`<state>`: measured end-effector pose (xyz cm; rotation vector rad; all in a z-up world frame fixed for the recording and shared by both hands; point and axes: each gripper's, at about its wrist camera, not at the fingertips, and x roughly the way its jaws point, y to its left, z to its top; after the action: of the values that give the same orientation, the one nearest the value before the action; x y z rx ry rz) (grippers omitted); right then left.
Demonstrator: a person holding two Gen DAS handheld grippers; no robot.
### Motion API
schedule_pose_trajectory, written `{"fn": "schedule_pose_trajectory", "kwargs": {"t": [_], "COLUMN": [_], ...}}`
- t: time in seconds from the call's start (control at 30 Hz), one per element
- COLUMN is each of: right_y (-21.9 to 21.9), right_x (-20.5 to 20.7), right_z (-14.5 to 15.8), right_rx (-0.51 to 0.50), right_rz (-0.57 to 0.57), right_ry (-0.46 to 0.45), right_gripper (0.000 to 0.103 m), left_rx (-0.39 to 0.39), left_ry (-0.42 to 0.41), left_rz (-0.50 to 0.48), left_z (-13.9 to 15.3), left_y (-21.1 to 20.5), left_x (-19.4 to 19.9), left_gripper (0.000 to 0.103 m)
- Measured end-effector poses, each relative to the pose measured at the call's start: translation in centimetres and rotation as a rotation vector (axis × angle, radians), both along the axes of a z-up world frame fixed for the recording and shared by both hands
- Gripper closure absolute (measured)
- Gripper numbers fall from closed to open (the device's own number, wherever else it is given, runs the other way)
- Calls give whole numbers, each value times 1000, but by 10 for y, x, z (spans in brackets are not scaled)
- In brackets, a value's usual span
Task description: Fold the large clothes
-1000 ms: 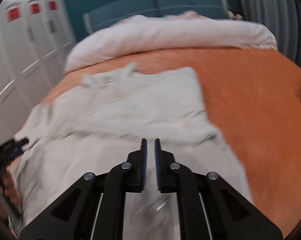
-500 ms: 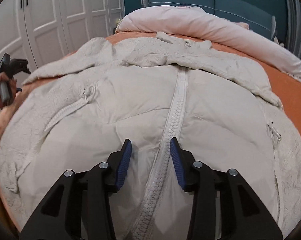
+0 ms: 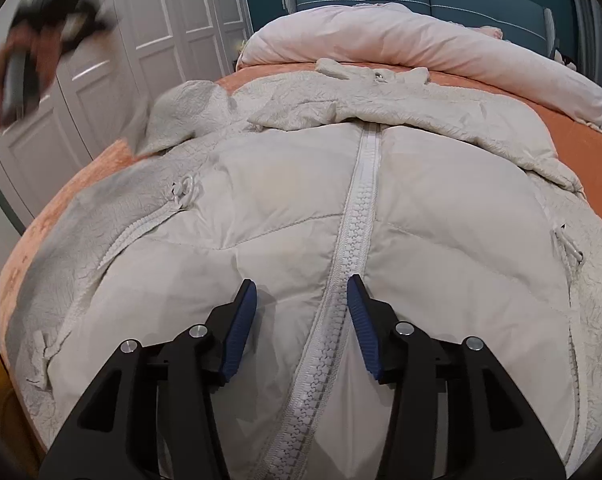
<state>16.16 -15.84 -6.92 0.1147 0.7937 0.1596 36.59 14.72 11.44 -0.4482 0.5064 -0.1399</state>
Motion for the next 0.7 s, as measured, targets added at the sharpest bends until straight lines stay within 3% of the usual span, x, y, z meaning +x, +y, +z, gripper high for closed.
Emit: {"fn": "schedule_pose_trajectory", "kwargs": {"t": [0.07, 0.13, 0.23, 0.3, 0.37, 0.5, 0.57, 0.7], "right_y": [-2, -4, -11, -19, -30, -58, -69, -103], "right_x": [-1, -3, -8, -15, -26, -45, -46, -24], "right_z": [1, 2, 7, 13, 16, 19, 23, 46], "right_rx": [16, 42, 86, 117, 157, 211, 218, 294], "right_rz": [2, 8, 7, -8, -22, -48, -68, -164], "right_ry": [-3, -7, -18, -29, -34, -16, -3, -2], "right_gripper": [57, 55, 47, 38, 35, 35, 35, 35], "left_rx": [-1, 29, 129, 173, 155, 120, 132, 264], "left_ry": [11, 66, 223, 363, 383, 285, 249, 237], "left_rz": [-148, -297, -447, -519, -503, -437, -421, -244], "left_z": [5, -11, -59, -92, -103, -85, -78, -83], "left_y": [-68, -146, -224, -248, -237, -177, -147, -90], "left_x": [-3, -9, -15, -18, -23, -36, -38, -26], "left_gripper": [102, 96, 93, 93, 89, 38, 31, 28]}}
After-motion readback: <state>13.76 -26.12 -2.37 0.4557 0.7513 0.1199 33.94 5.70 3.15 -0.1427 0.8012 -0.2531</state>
